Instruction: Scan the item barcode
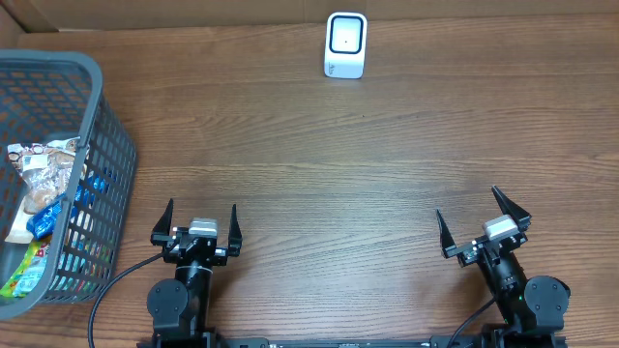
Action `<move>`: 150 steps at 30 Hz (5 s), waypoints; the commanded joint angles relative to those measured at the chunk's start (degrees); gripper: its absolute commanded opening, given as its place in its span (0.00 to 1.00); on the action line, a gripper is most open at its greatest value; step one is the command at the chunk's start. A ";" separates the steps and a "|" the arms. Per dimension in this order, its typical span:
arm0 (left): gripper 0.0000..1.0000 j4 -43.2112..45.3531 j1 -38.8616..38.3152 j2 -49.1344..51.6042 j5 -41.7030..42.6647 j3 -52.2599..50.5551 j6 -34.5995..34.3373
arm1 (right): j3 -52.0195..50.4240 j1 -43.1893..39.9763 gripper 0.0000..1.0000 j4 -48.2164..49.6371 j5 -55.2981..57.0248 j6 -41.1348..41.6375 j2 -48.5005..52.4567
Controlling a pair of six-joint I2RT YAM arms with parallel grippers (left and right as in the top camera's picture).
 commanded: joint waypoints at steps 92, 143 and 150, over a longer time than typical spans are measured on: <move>1.00 -14.16 -0.15 20.72 10.84 24.35 -7.10 | 14.40 -0.11 1.00 2.58 -9.73 11.15 7.04; 0.99 -82.23 34.47 99.30 -9.33 131.36 -30.16 | 96.08 -0.09 1.00 -63.19 -17.03 10.56 77.40; 0.76 -81.68 39.82 109.79 -10.10 131.32 -28.85 | 96.08 -0.09 1.00 -63.63 -17.03 10.54 77.40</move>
